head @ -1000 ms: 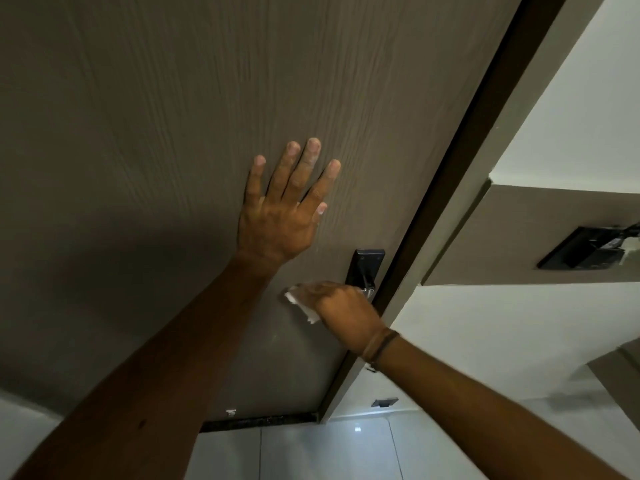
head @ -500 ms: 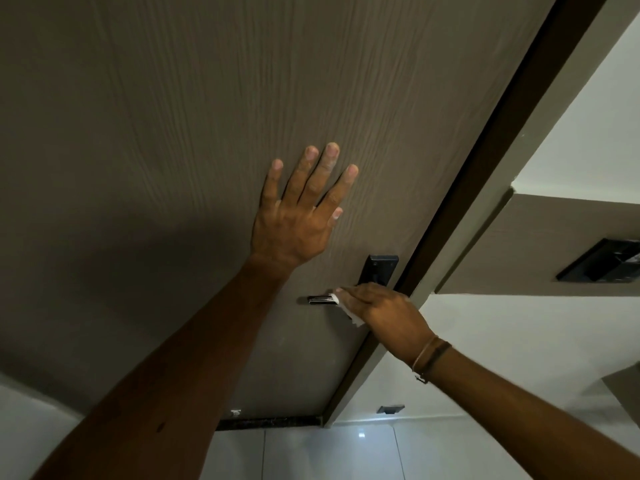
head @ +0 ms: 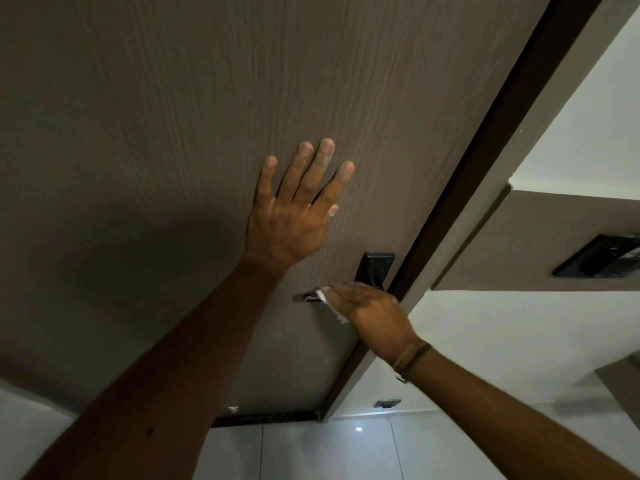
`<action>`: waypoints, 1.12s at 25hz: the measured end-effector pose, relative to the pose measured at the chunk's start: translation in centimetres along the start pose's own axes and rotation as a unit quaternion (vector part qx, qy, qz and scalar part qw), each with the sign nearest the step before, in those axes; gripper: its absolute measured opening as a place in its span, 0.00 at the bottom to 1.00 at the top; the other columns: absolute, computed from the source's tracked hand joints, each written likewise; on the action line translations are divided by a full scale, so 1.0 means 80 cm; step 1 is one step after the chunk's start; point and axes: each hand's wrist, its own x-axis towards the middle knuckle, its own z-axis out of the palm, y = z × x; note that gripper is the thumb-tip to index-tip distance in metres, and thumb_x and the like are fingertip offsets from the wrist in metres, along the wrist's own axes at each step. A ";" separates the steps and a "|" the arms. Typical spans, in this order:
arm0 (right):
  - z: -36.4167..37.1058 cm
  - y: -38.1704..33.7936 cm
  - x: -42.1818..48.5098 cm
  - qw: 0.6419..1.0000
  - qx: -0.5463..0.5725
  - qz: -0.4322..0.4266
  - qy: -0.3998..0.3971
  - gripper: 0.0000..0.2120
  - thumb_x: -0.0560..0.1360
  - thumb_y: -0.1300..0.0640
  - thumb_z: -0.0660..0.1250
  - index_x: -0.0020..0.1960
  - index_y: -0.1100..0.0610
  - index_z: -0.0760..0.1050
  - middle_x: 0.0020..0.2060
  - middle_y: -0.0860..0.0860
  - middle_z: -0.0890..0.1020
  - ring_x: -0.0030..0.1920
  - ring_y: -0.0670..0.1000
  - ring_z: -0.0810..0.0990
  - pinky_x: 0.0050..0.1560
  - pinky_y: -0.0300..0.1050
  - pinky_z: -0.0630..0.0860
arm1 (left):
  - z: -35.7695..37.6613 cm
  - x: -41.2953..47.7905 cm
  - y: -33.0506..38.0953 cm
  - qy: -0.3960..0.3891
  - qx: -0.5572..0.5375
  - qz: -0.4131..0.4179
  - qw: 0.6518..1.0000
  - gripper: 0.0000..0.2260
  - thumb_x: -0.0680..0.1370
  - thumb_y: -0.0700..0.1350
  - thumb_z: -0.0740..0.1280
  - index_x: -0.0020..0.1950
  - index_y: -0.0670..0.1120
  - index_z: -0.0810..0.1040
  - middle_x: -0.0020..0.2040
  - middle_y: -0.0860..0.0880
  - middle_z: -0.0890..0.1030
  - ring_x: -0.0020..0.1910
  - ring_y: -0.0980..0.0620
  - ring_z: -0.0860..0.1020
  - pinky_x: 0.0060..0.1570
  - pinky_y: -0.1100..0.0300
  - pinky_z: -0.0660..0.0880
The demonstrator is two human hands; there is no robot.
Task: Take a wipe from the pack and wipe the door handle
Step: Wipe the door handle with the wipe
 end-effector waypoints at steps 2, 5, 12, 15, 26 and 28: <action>0.014 -0.022 0.013 0.999 0.041 -0.029 0.004 0.29 0.66 0.64 0.83 0.66 0.64 0.81 0.56 0.63 0.87 0.55 0.62 0.88 0.54 0.59 0.85 | 0.004 -0.004 0.001 0.006 -0.001 0.003 1.000 0.32 0.89 0.56 0.58 0.90 0.52 0.49 0.90 0.45 0.41 0.89 0.44 0.40 0.87 0.38 0.37; -0.001 0.006 -0.005 0.999 0.030 -0.038 -0.018 0.34 0.64 0.61 0.85 0.68 0.63 0.80 0.59 0.62 0.86 0.59 0.62 0.86 0.60 0.60 0.82 | 0.010 -0.010 -0.002 0.018 -0.003 0.010 1.000 0.31 0.88 0.54 0.58 0.90 0.52 0.53 0.90 0.45 0.45 0.90 0.44 0.44 0.87 0.38 0.39; -0.070 0.015 -0.050 0.953 0.135 0.240 0.125 0.15 0.73 0.66 0.78 0.58 0.57 0.88 0.52 0.53 0.90 0.52 0.52 0.89 0.56 0.45 0.84 | -0.025 0.001 0.000 -0.075 -0.015 0.010 0.997 0.31 0.90 0.52 0.57 0.90 0.52 0.47 0.90 0.45 0.41 0.89 0.44 0.39 0.86 0.38 0.35; -0.101 0.019 -0.098 0.827 0.328 0.422 0.173 0.12 0.77 0.64 0.75 0.54 0.50 0.89 0.45 0.44 0.91 0.45 0.44 0.88 0.48 0.39 0.83 | -0.074 0.010 0.043 -0.103 -0.137 -0.073 0.982 0.24 0.90 0.51 0.54 0.88 0.53 0.61 0.90 0.45 0.55 0.90 0.44 0.50 0.86 0.37 0.43; -0.242 0.156 -0.318 0.675 0.472 0.551 0.136 0.16 0.75 0.57 0.78 0.57 0.57 0.74 0.41 0.52 0.91 0.35 0.45 0.86 0.34 0.36 0.78 | -0.141 0.040 0.440 -0.523 -0.614 -0.174 0.565 0.08 0.79 0.46 0.80 0.58 0.51 0.91 0.50 0.58 0.90 0.51 0.53 0.88 0.56 0.51 0.87; -0.249 0.212 -0.379 0.652 0.466 0.580 0.143 0.15 0.74 0.55 0.79 0.56 0.57 0.78 0.41 0.54 0.91 0.37 0.48 0.86 0.39 0.41 0.78 | -0.121 0.044 0.528 -0.528 -0.630 -0.195 0.535 0.06 0.79 0.45 0.80 0.55 0.49 0.93 0.47 0.55 0.91 0.46 0.52 0.89 0.52 0.48 0.88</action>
